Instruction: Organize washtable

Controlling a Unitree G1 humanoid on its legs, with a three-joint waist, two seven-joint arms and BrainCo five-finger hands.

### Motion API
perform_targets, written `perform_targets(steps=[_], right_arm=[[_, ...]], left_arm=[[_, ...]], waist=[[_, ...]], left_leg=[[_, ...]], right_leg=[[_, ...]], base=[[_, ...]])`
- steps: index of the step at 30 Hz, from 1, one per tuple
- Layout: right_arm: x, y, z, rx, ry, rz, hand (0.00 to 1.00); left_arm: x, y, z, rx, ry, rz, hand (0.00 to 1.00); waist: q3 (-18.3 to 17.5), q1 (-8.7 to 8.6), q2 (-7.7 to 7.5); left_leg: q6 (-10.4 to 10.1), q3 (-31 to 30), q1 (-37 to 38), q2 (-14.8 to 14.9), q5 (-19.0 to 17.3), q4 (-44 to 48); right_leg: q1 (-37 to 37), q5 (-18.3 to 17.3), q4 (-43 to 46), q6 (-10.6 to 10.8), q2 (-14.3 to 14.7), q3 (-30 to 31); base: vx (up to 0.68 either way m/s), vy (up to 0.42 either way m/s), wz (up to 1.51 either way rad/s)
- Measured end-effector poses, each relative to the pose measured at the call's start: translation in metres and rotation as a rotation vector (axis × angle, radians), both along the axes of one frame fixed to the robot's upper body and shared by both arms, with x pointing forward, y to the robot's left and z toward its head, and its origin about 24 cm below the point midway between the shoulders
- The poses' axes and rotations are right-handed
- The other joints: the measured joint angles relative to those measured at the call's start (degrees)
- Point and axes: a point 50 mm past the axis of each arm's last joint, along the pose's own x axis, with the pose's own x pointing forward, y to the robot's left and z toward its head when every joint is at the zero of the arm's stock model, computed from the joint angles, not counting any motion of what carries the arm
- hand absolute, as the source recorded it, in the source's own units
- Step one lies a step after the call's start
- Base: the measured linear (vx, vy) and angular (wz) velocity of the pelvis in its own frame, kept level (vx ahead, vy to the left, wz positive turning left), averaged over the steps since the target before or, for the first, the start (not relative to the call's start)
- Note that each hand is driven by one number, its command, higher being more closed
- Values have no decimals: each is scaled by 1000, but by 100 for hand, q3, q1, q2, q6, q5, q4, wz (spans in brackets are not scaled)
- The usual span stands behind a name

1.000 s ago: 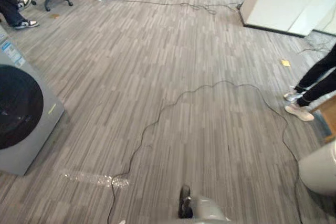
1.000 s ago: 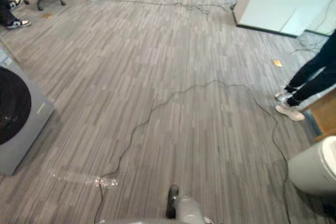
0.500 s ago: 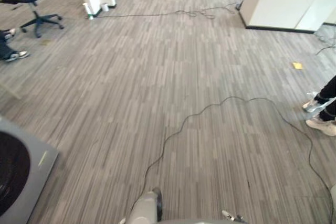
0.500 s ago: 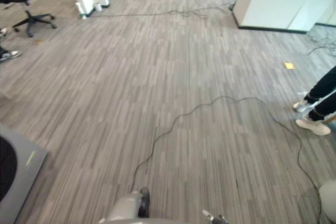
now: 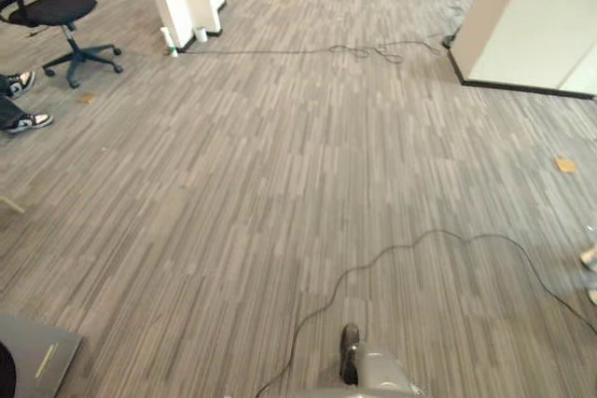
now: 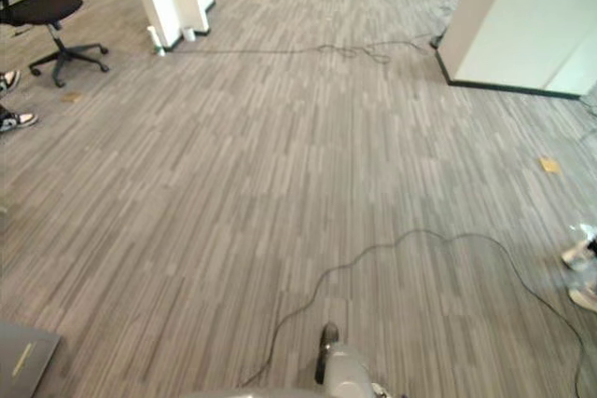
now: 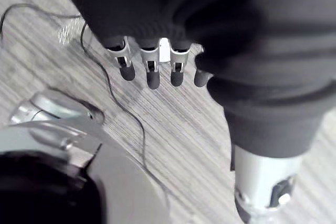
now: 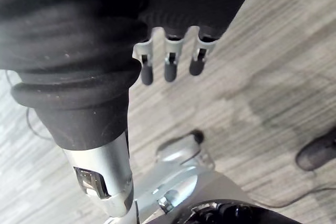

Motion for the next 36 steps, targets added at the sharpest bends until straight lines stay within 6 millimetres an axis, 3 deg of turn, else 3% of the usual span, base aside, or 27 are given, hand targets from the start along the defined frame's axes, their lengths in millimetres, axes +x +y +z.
perform_targets(steps=[1, 2, 4, 6, 8, 9, 10, 11, 13, 14, 15, 17, 18, 19, 20, 21, 23, 24, 25, 26, 29, 31, 34, 35, 36], right_arm=[[2, -2, 1, -7, -5, 4, 0], [5, -2, 1, -10, -12, 5, 0], [3, 2, -2, 9, 11, 1, 0], [1, 5, -4, 27, 31, -7, 0], [2, 8, -5, 42, 42, -10, 0], [1, 8, -5, 41, 44, -7, 0], [1, 8, -5, 39, 47, -2, 0], [-3, 9, -6, 39, 59, 4, 0], [-6, 11, -6, 44, 67, 13, 0], [-4, 17, -7, 57, 63, 21, 0], [-5, 19, -8, 61, 62, 7, 0], [-7, 17, -7, 62, 53, -41, 0], [-8, 18, -7, 64, 55, -50, 0], [-10, 18, -7, 69, 50, -69, 0], [-10, 18, -7, 69, 48, -69, 0], [-13, 15, -6, 60, 43, -68, 0], [-12, 13, -5, 46, 30, -60, 0], [-13, 13, -5, 42, 25, -61, 0], [-22, 17, -5, 47, 40, -77, 0], [-31, 17, -5, 47, 62, -89, 0], [-35, 12, -3, 24, 70, -36, 0], [-36, 10, -3, 13, 70, -27, 0], [-37, 12, -3, 7, 81, 17, 0], [-43, 15, -2, -10, 110, 101, 0], [-43, 15, -2, -10, 110, 101, 0]], left_arm=[[0, 0, 0, -1, -1, 16, 0], [1, -3, 0, -11, -5, 27, 0], [6, -1, 0, -6, -26, 12, 0], [13, 4, 1, 6, -42, -44, 0], [21, 7, 2, 19, -59, -93, 0], [21, 8, 3, 23, -63, -101, 0], [24, 8, 3, 35, -68, -125, 0], [25, 9, 3, 47, -65, -142, 0], [26, 15, 5, 65, -69, -160, 0], [26, 22, 6, 82, -66, -164, 0], [27, 24, 6, 85, -66, -166, 0], [26, 25, 5, 82, -52, -167, 0], [26, 26, 5, 84, -48, -173, 0], [28, 28, 6, 88, -52, -177, 0], [28, 28, 6, 88, -50, -180, 0], [28, 26, 6, 85, -50, -201, 0], [31, 24, 6, 83, -61, -212, 0], [37, 24, 7, 87, -80, -217, 0], [42, 26, 8, 92, -99, -205, 0], [44, 23, 7, 85, -104, -183, 0], [39, 6, 4, 38, -111, -113, 0], [42, 0, 4, 18, -128, -105, 0], [49, -3, 4, 1, -157, -90, 0], [70, -8, 7, -12, -203, -165, 0], [70, -8, 7, -12, -203, -165, 0]], waist=[[28, 0, 45], [65, -4, 69], [83, 49, -67], [93, 146, -160], [106, 168, -222], [102, 177, -231], [104, 190, -227], [88, 256, -255], [32, 309, -390], [11, 276, -565], [1, 269, -604], [25, 256, -626], [54, 220, -648], [194, 130, -622], [204, 112, -639], [222, 58, -556], [189, -22, -522], [187, -37, -515], [163, -35, -567], [137, -17, -584], [56, -8, -249], [13, -21, -176], [-12, -17, -221], [-19, 276, -277], [-18, 276, -276]], left_leg=[[-25, 60, -196, 177, 264, 497], [43, 281, -497, 398, 165, 1159], [143, 546, -910, 317, -224, 1301], [154, 641, -1340, 133, -395, 562], [136, 429, -1648, -148, -364, -1144], [17, 307, -1647, -247, -251, -1739], [-48, 37, -1666, -394, 106, -2831], [-67, -65, -1630, -472, 695, -3175], [202, 21, -1557, -696, 1180, -3150], [430, 199, -1560, -823, 1025, -3023], [534, 274, -1525, -860, 953, -2998], [796, 615, -1086, -941, 763, -3054], [830, 643, -920, -995, 682, -3089], [916, 697, -526, -1092, 532, -3180], [919, 715, -312, -1117, 471, -3245], [912, 774, 175, -1133, 439, -3567], [911, 752, 502, -1118, 439, -3865], [866, 725, 581, -1084, 411, -3959], [690, 725, 535, -1050, 295, -3942], [631, 661, 616, -1014, 207, -3941], [434, 870, 640, -728, 95, -3913], [390, 902, 645, -632, 88, -3921], [269, 923, 633, -565, 158, -3924], [271, 1010, 551, -455, 158, -4100], [271, 1010, 551, -455, 158, -4102]], right_leg=[[176, -88, -88, -59, 90, -14], [592, -200, -297, -115, 199, -6], [1353, -228, -842, -131, 163, 60], [1714, -278, -1123, 17, 60, 97], [2051, -397, -1354, 190, -77, 125], [2132, -446, -1404, 254, -127, 135], [2285, -567, -1498, 363, -194, 163], [2442, -677, -1583, 493, -278, 246], [2462, -907, -1448, 667, -526, 388], [2327, -990, -1156, 682, -705, 517], [2236, -995, -934, 674, -785, 605], [1505, -958, 868, 690, -1032, 1078], [1253, -854, 1496, 761, -1117, 1132], [847, -843, 2670, 741, -1299, 1187], [703, -881, 3070, 735, -1344, 1178], [445, -1034, 3462, 707, -1342, 964], [266, -1168, 3120, 701, -1244, 674], [83, -1216, 2476, 680, -1066, 592], [121, -563, 449, 430, -608, 741], [216, -218, 202, 505, -542, 756], [369, -145, -223, 405, -217, 760], [470, -114, -423, 363, -108, 728], [686, 85, -900, 333, -7, 713], [1112, 865, -2167, 226, 235, 739], [1112, 865, -2166, 226, 235, 738]], base=[[594, -136, -1], [450, -93, 0], [466, -102, -9], [476, -23, -16], [373, 69, -10], [297, 141, -9], [388, 232, -19], [412, 269, -23], [443, 283, -36], [521, 275, -41], [499, 259, -55], [435, 267, -56], [364, 234, -34], [272, 172, -15], [373, 219, -20], [285, 161, -12], [274, 104, 0], [402, 6, 29], [461, -70, 39], [368, -98, 31], [278, -87, -18], [171, -86, -8], [91, -53, -1], [0, 0, 0], [0, 0, 0]])
